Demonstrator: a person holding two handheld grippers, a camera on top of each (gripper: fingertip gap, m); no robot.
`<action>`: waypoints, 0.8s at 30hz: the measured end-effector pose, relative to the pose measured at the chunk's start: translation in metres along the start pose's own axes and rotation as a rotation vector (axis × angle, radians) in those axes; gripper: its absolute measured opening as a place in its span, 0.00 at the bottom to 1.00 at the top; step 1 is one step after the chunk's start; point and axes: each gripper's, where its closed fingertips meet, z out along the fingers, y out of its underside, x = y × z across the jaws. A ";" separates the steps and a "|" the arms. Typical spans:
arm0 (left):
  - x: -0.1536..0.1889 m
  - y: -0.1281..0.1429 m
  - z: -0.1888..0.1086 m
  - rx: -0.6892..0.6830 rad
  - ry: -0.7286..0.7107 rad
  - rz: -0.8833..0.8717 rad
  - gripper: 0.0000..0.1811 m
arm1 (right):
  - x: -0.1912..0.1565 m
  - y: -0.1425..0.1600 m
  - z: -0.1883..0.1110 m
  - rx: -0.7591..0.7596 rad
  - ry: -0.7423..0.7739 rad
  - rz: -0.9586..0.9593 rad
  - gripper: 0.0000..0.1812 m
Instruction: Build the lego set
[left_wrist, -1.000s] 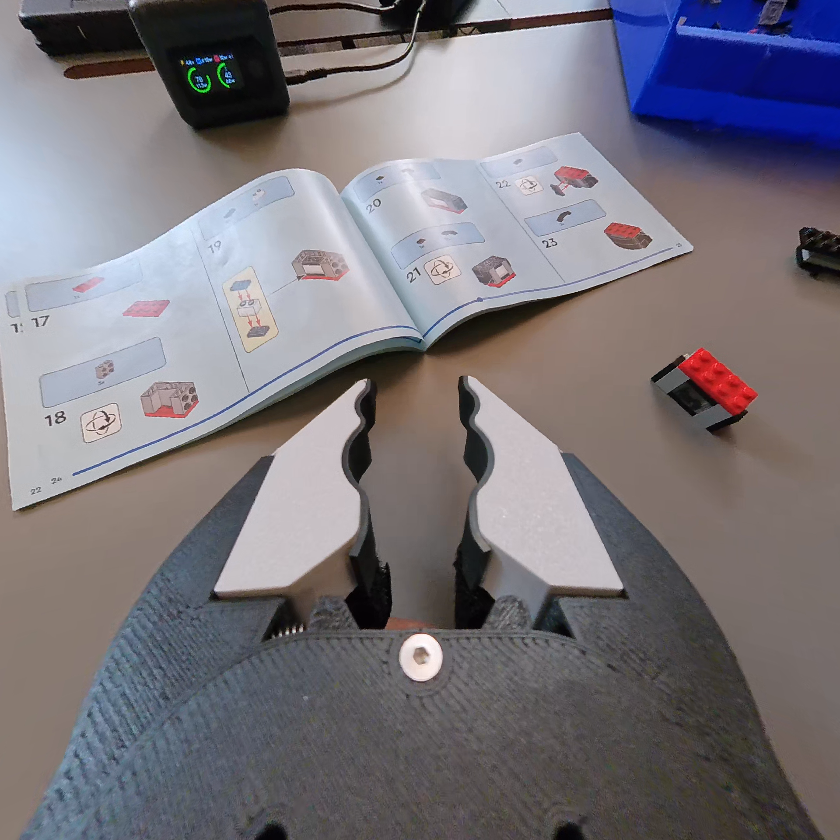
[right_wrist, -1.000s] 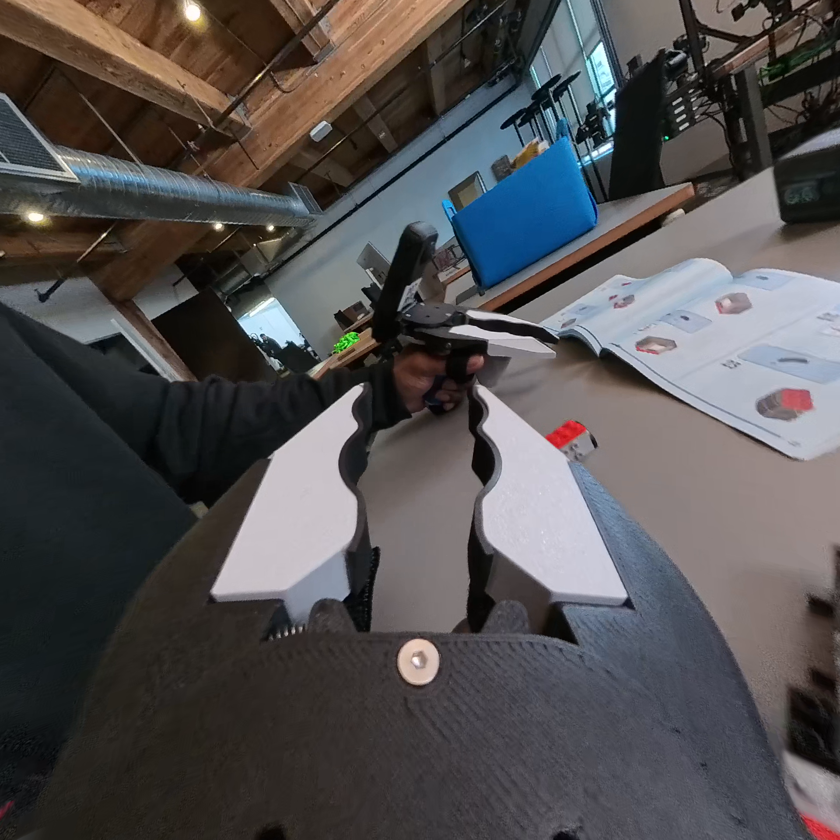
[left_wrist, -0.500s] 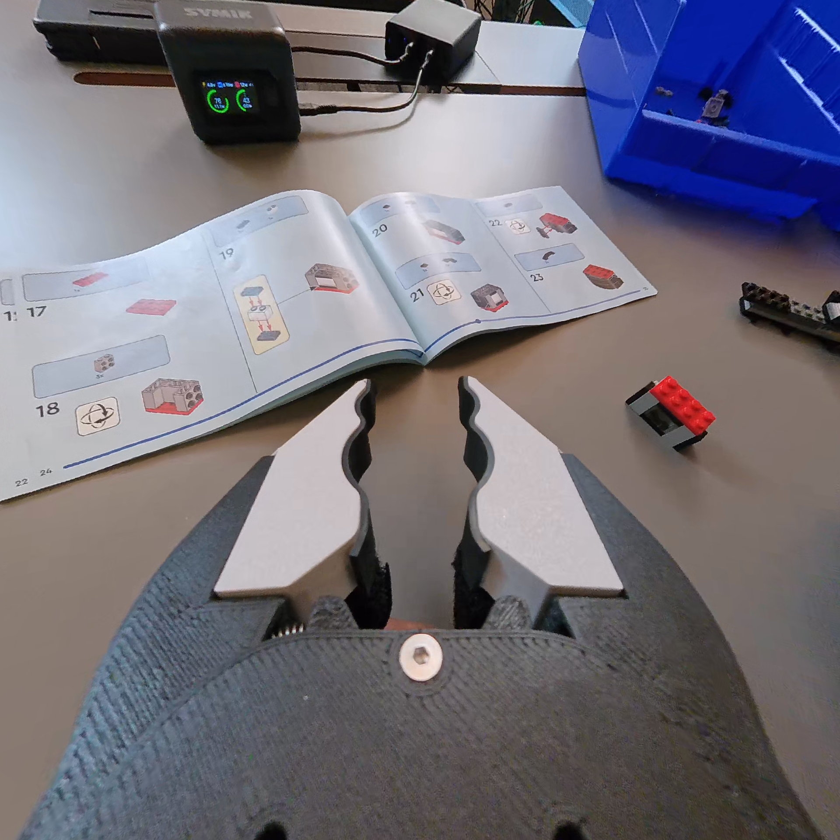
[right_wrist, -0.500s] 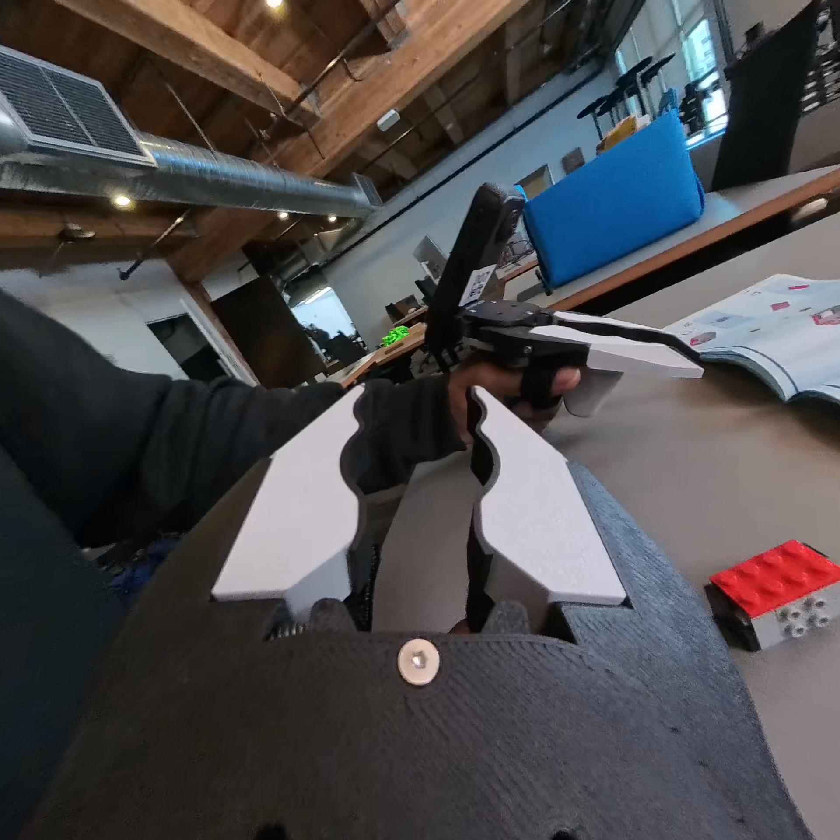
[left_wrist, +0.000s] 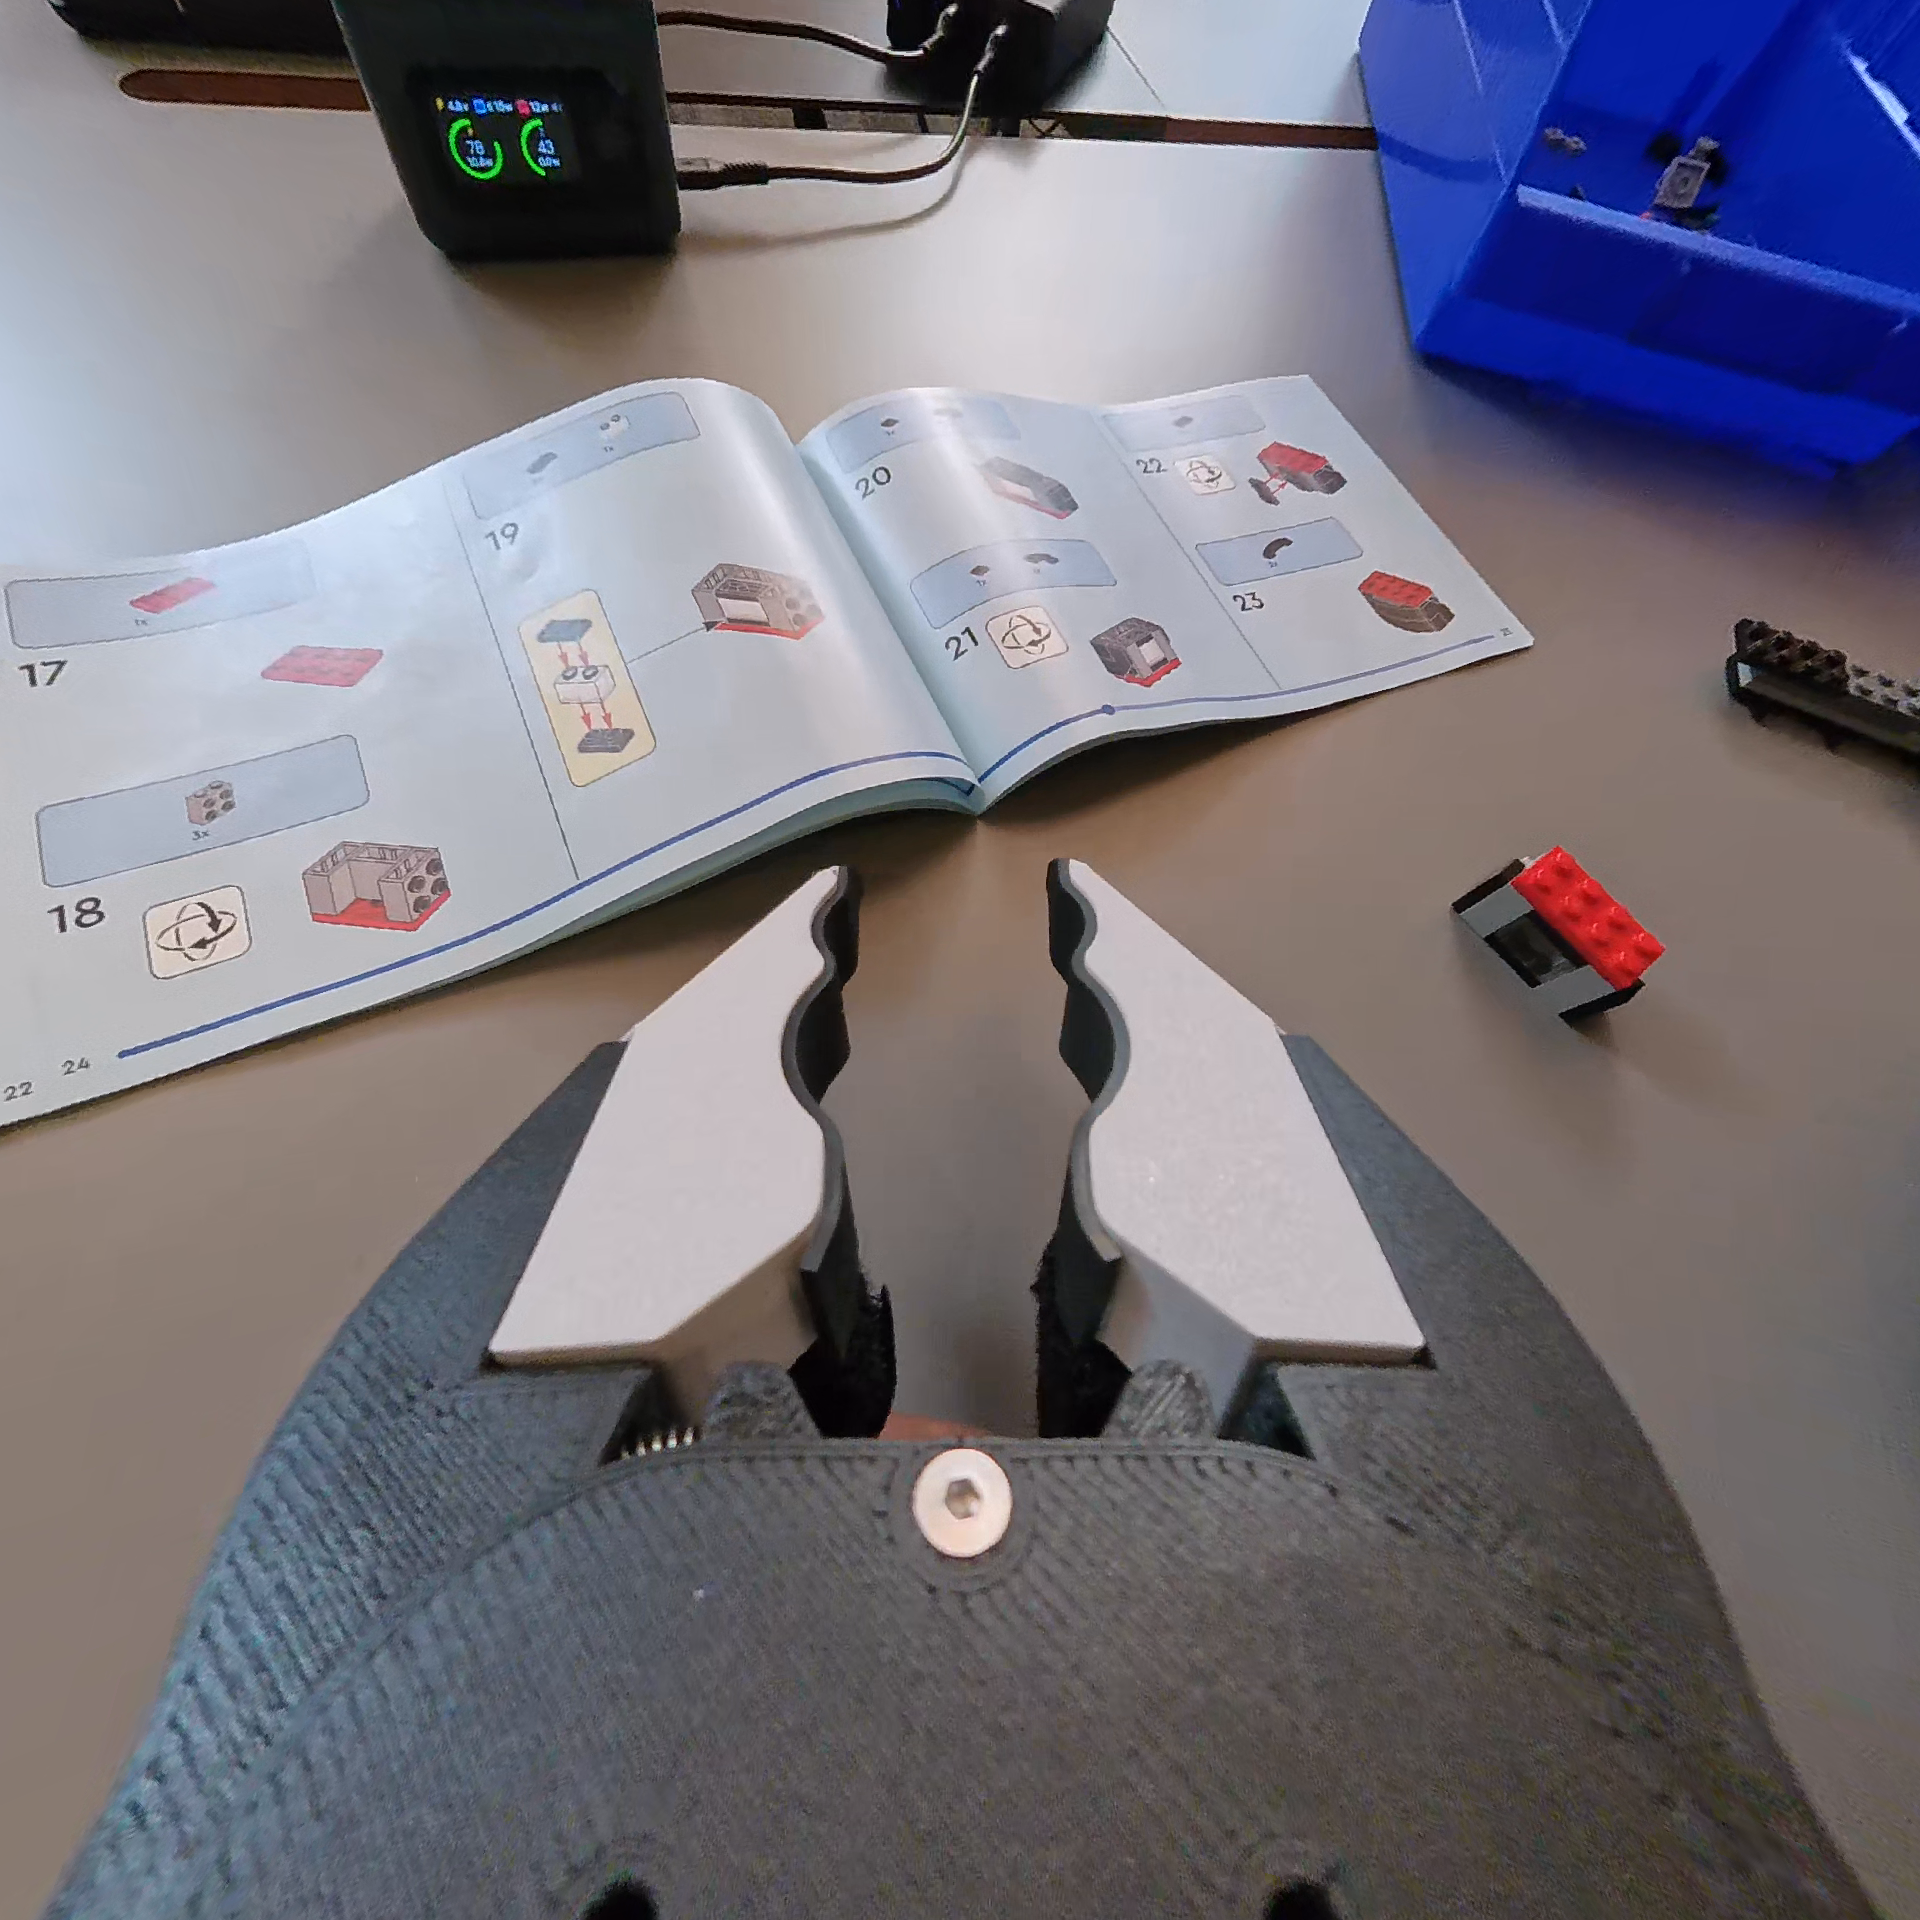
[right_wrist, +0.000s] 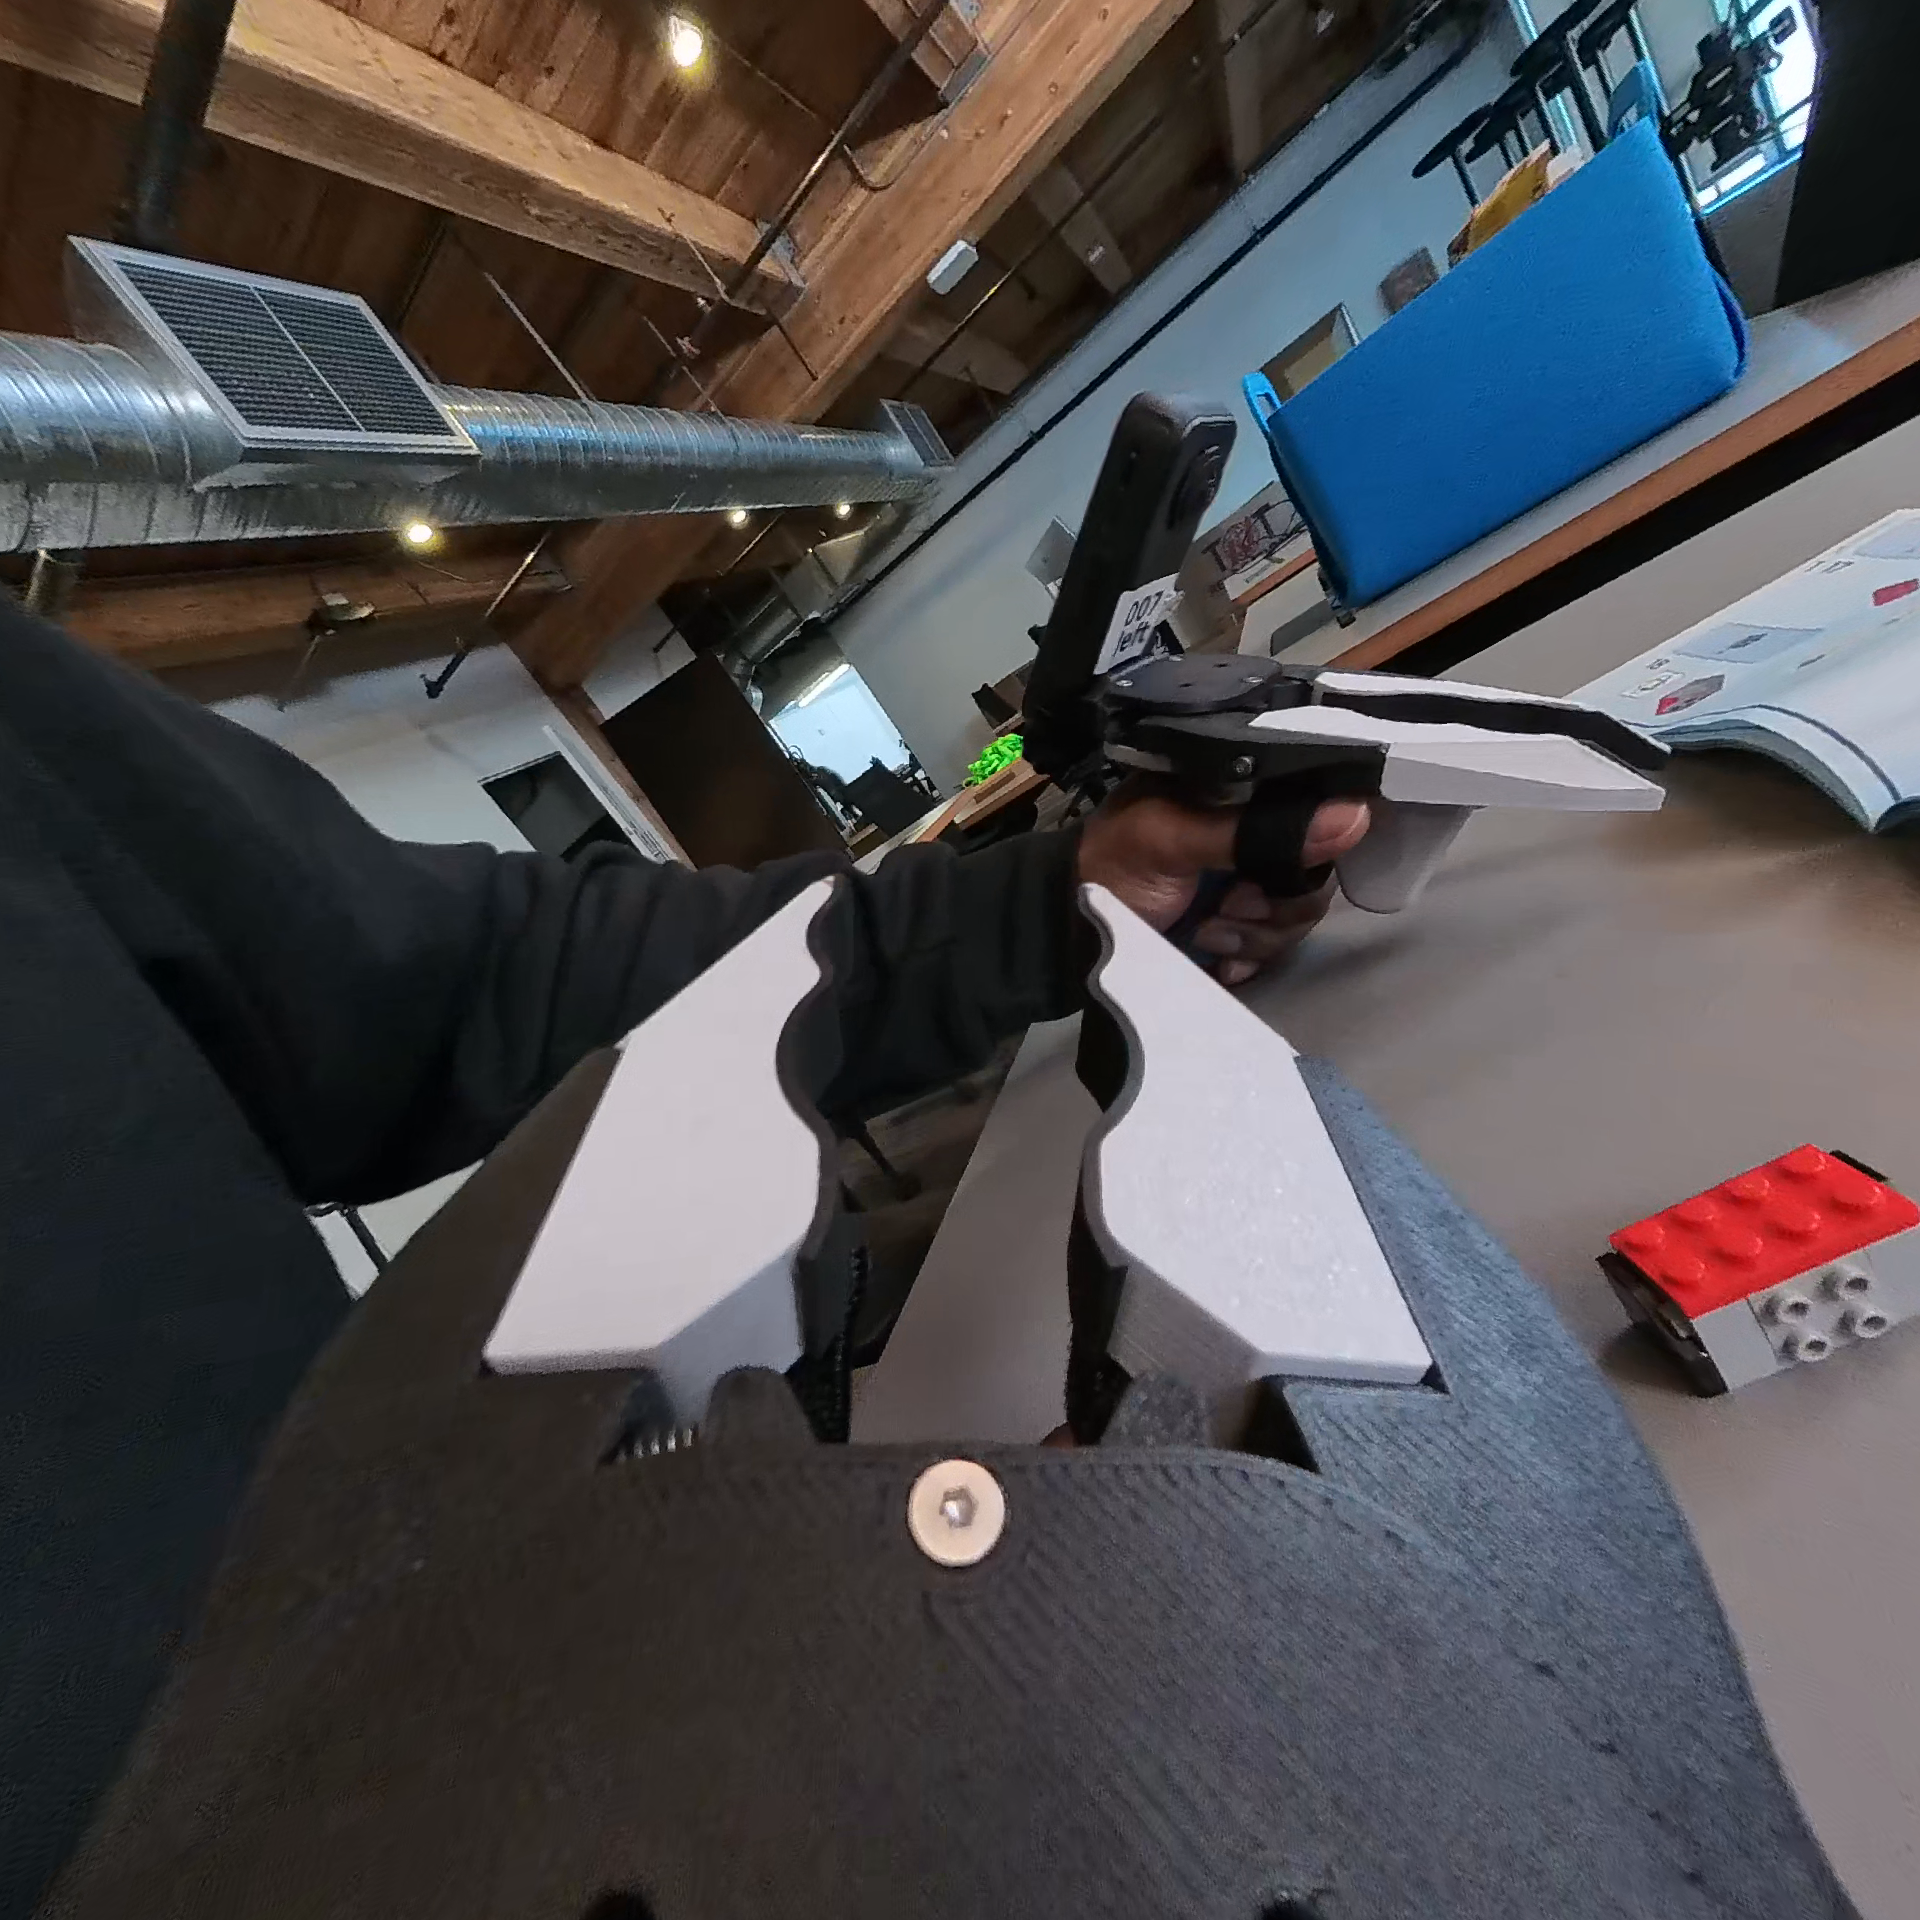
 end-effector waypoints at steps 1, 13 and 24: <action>0.000 0.000 0.000 0.002 0.006 -0.007 0.21 | 0.000 0.000 0.000 -0.001 -0.002 -0.001 0.23; -0.001 -0.004 -0.003 0.031 0.029 -0.041 0.21 | 0.000 0.001 0.001 -0.009 -0.010 0.017 0.23; -0.001 -0.002 -0.002 0.022 0.024 -0.038 0.21 | 0.001 0.001 0.000 -0.010 -0.012 0.026 0.23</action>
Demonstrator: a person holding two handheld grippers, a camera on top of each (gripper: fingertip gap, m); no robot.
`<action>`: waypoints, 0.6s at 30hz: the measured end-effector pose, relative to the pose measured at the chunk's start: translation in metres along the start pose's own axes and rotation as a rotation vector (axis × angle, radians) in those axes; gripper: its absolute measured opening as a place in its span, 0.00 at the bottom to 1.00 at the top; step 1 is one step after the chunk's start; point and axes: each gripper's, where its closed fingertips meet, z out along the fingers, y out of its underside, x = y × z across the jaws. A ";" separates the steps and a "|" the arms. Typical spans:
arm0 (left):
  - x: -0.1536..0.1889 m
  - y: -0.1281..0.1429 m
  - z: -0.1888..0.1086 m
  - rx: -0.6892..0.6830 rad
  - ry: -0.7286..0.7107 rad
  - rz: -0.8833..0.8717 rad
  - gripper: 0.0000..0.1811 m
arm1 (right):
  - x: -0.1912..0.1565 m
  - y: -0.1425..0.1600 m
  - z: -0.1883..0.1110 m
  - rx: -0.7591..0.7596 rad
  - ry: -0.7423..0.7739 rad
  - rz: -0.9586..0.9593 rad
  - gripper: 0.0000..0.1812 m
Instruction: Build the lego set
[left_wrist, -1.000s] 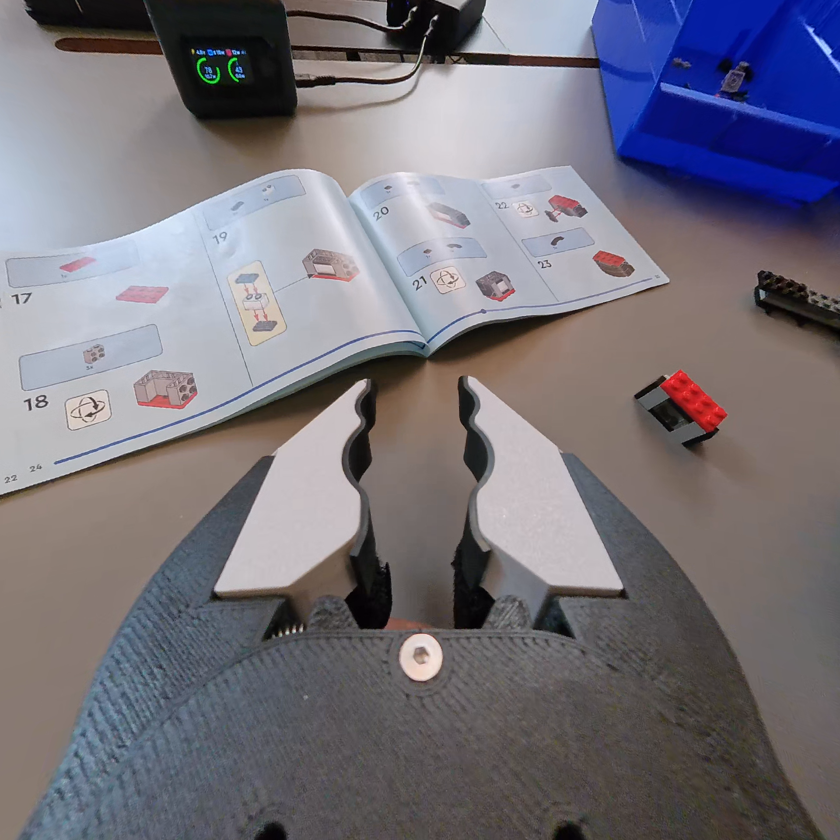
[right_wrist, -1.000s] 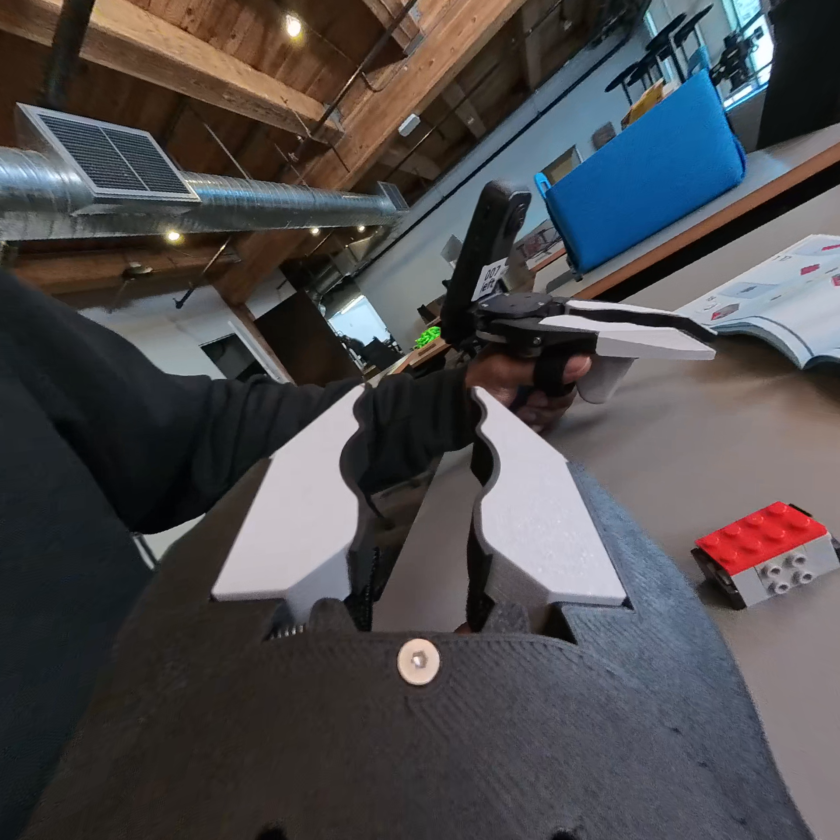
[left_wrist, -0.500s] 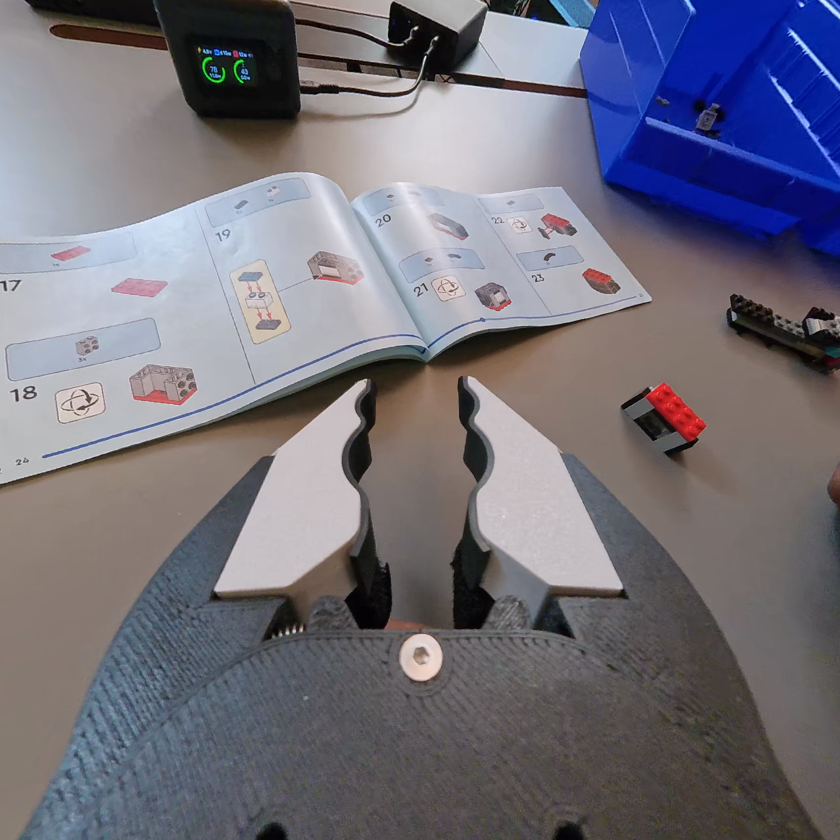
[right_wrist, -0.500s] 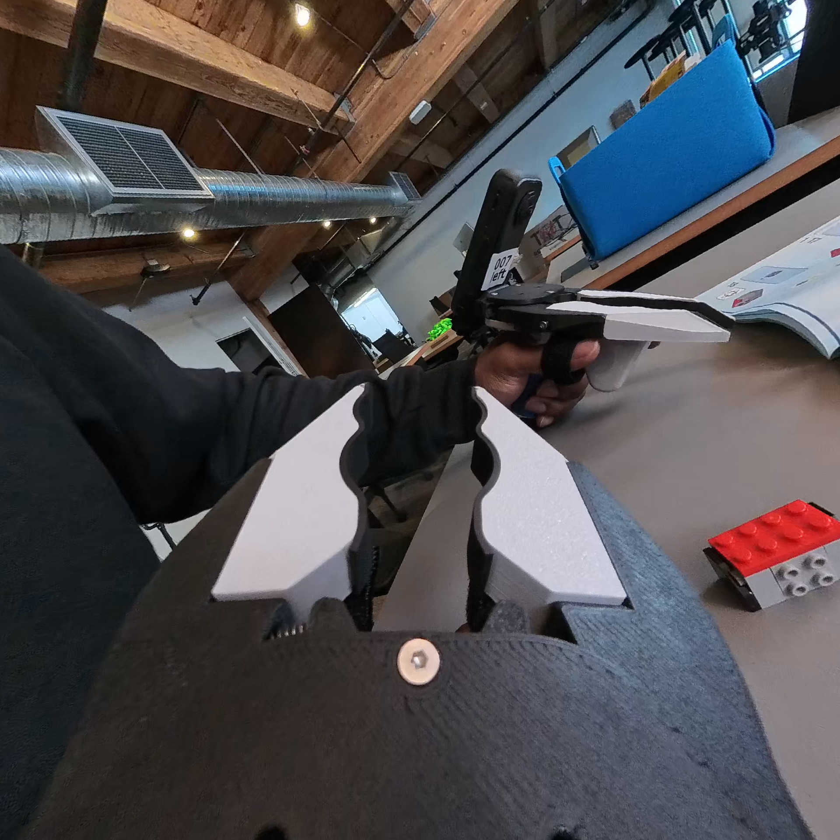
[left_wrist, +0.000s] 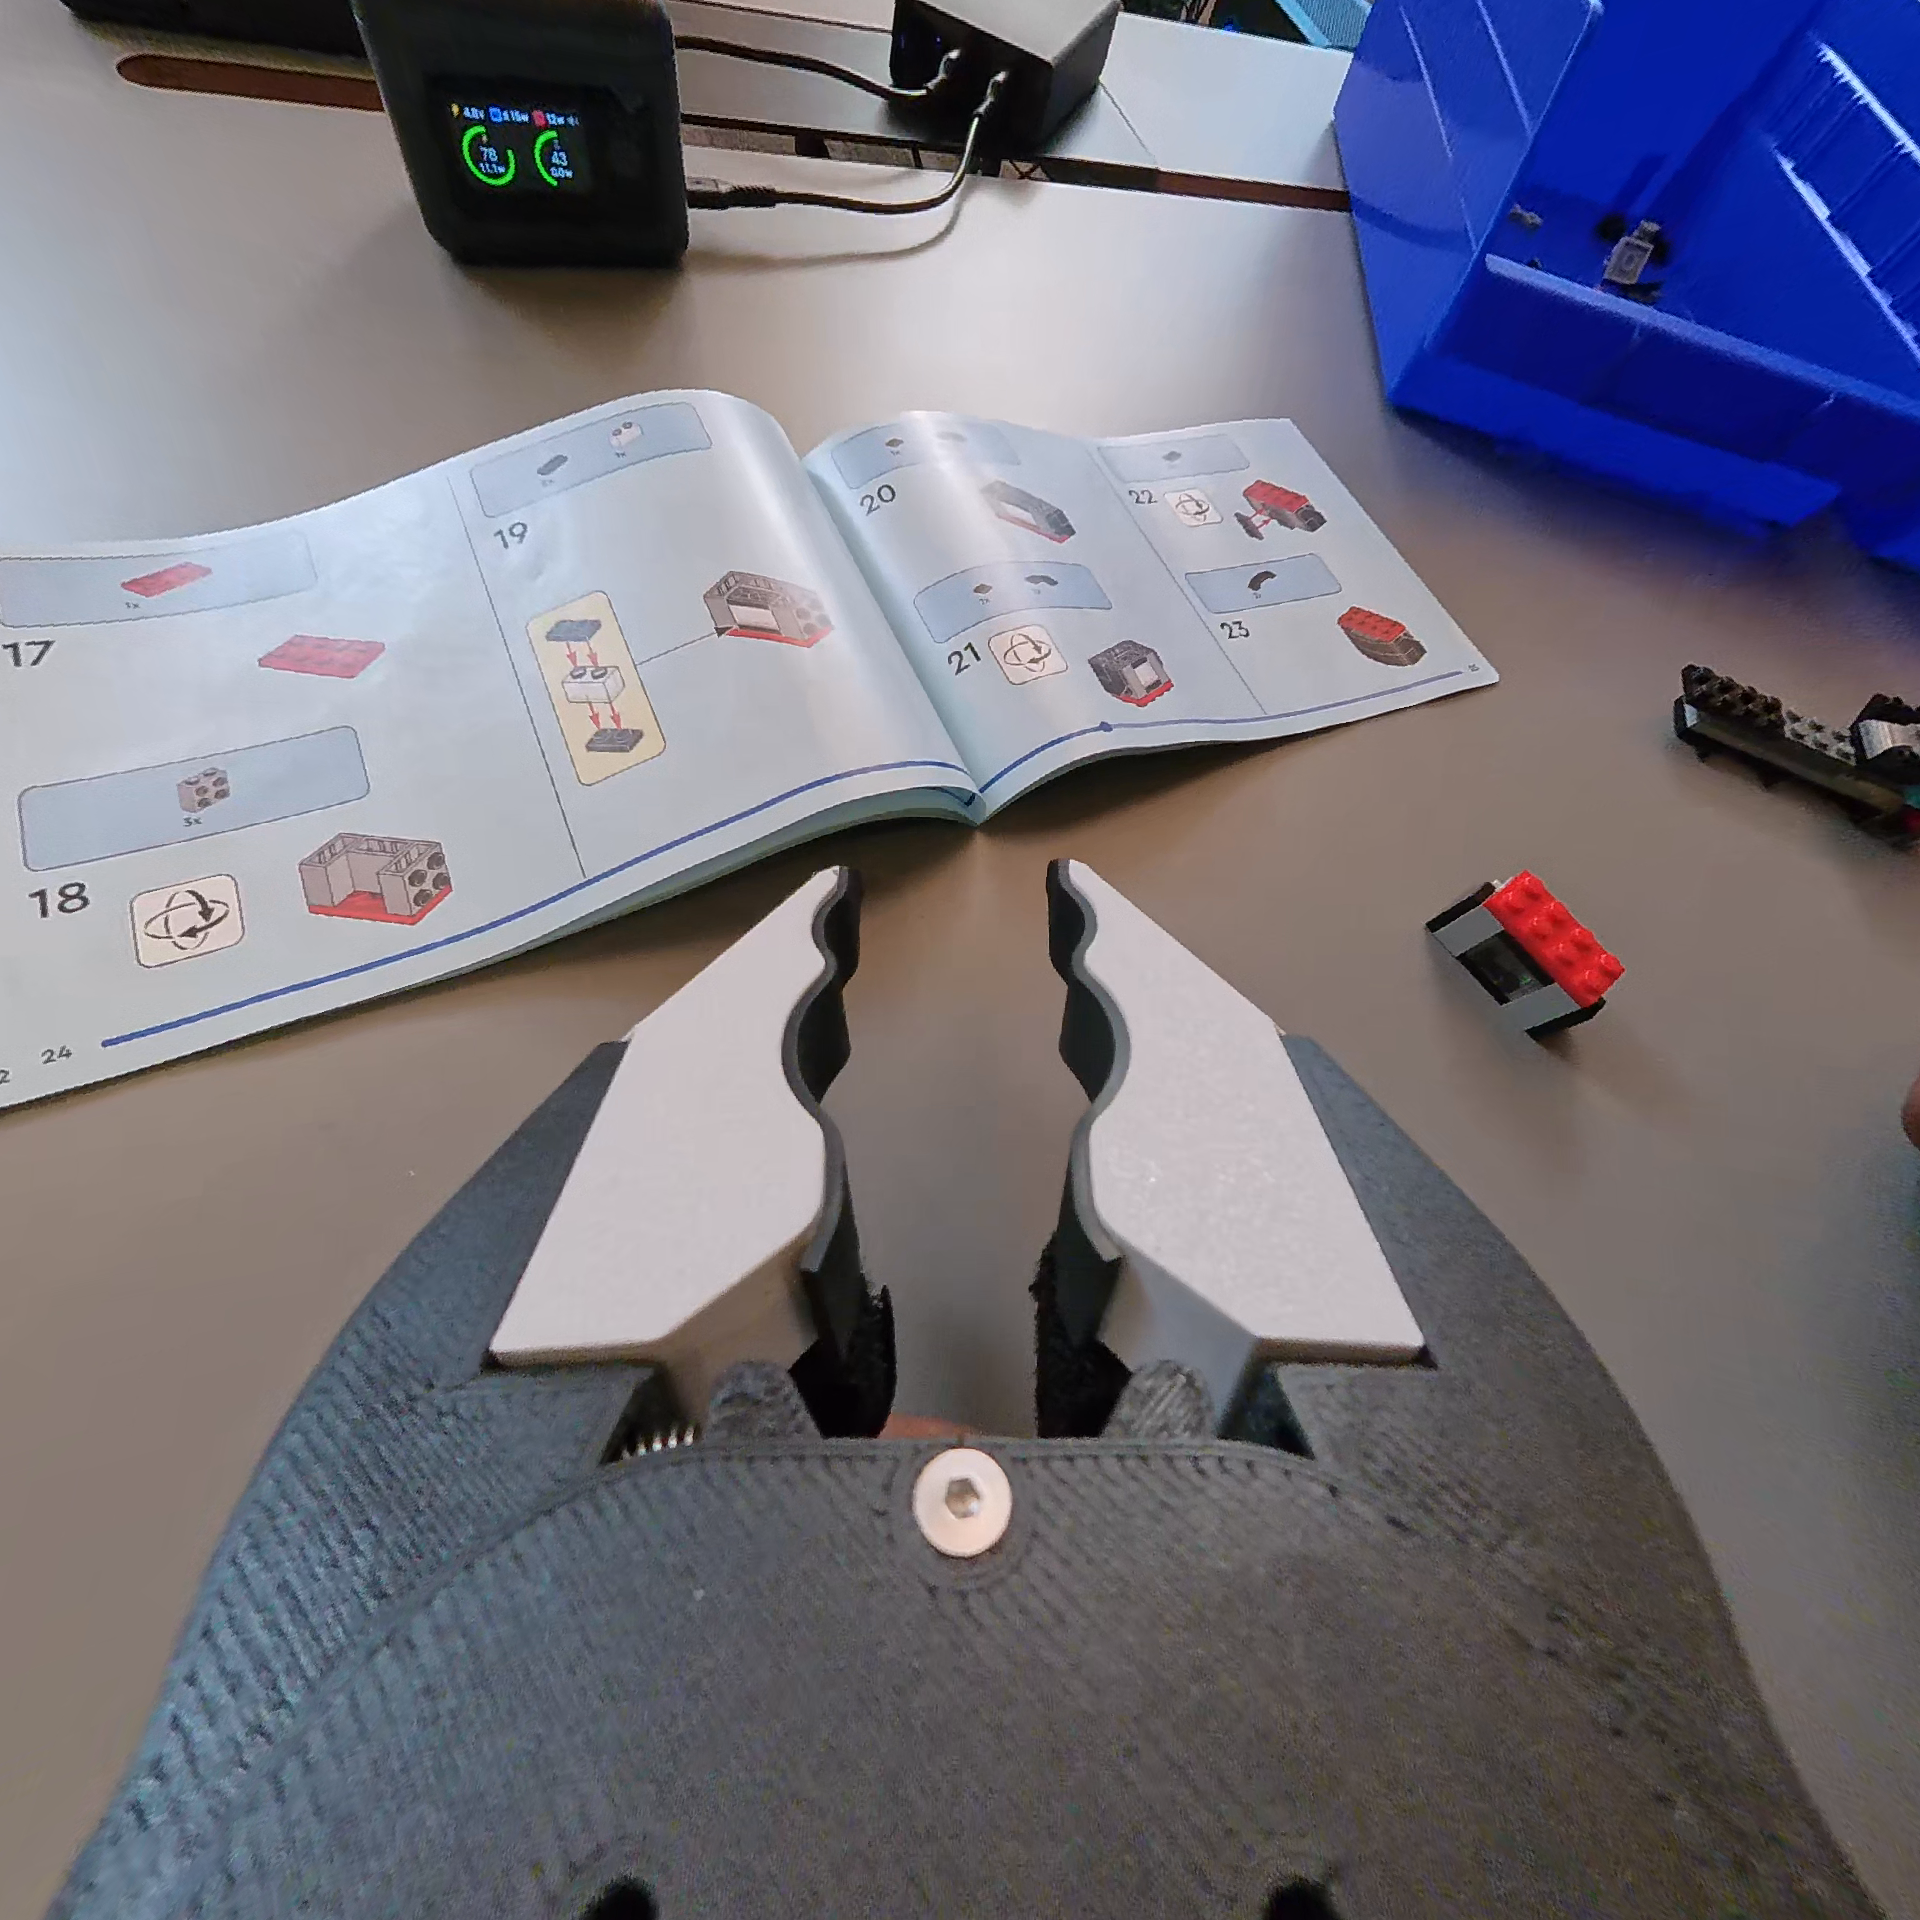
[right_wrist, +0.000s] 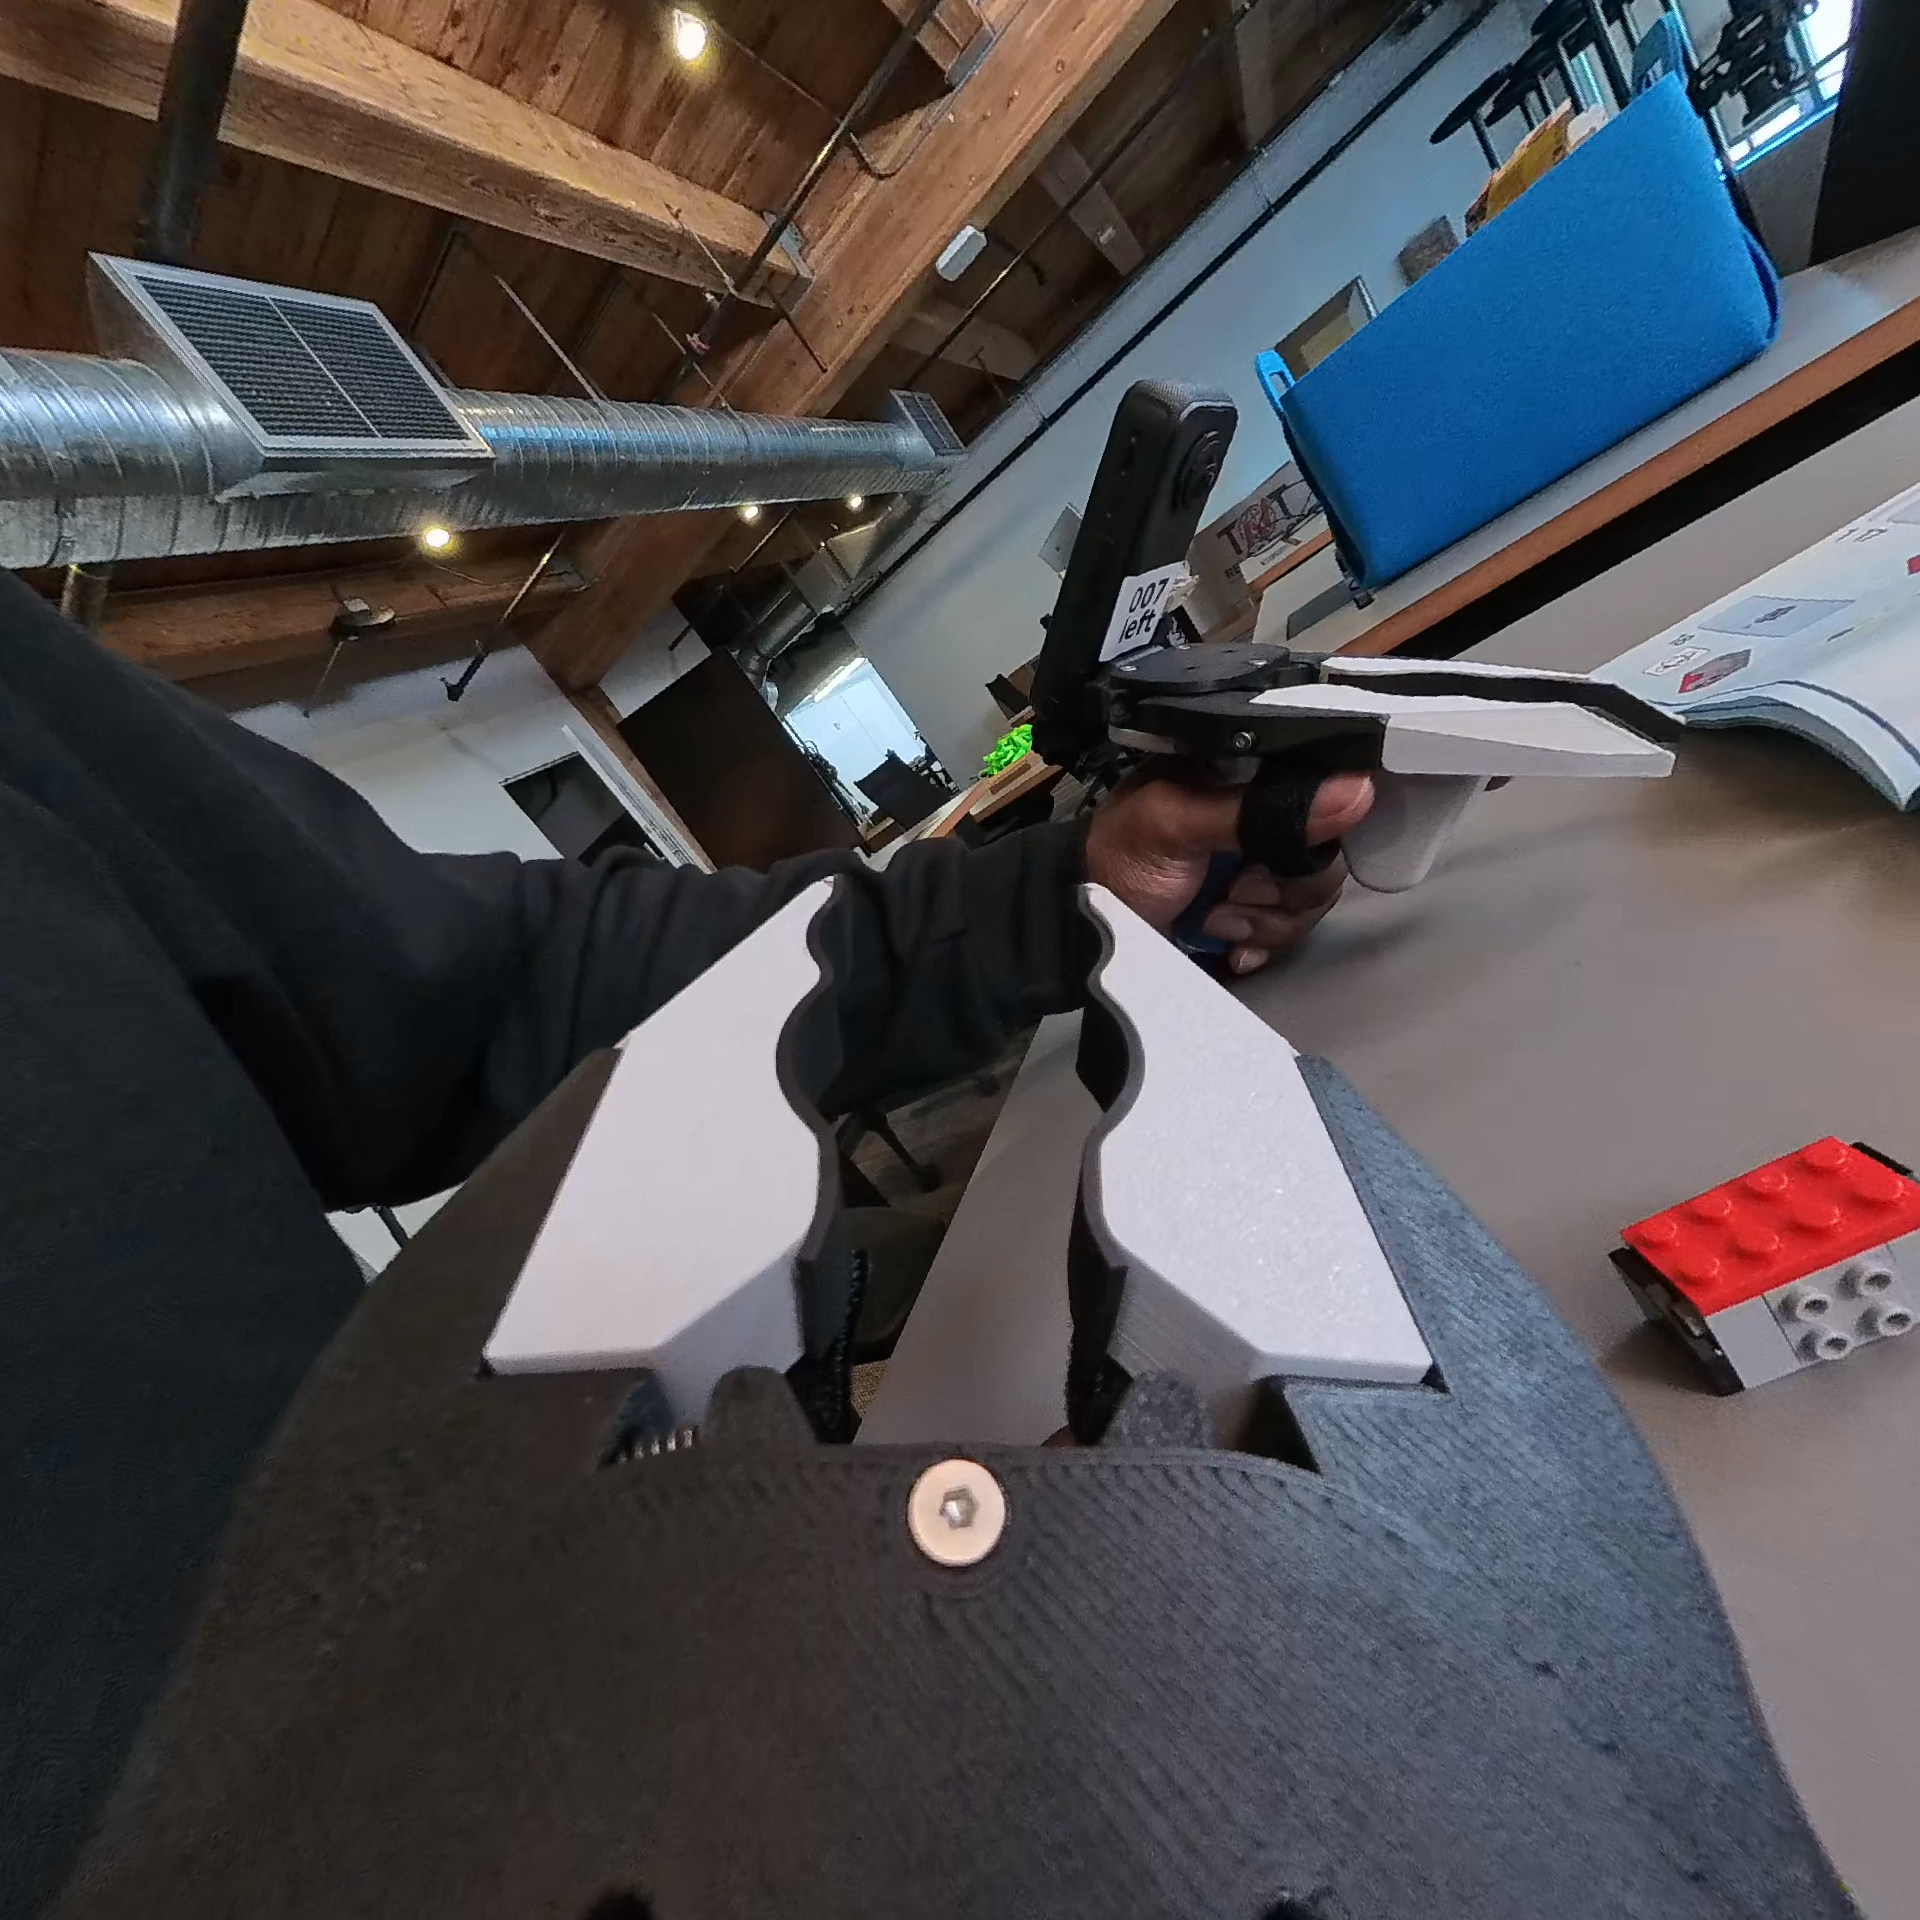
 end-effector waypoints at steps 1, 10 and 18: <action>0.000 0.000 0.000 0.000 -0.001 0.002 0.21 | 0.000 0.000 0.000 0.000 0.000 0.001 0.23; 0.000 -0.002 -0.001 0.012 0.008 -0.004 0.20 | 0.001 0.001 0.000 -0.004 -0.002 0.008 0.23; 0.001 -0.002 -0.002 0.016 0.012 -0.009 0.20 | 0.001 0.001 0.000 -0.006 -0.002 0.010 0.23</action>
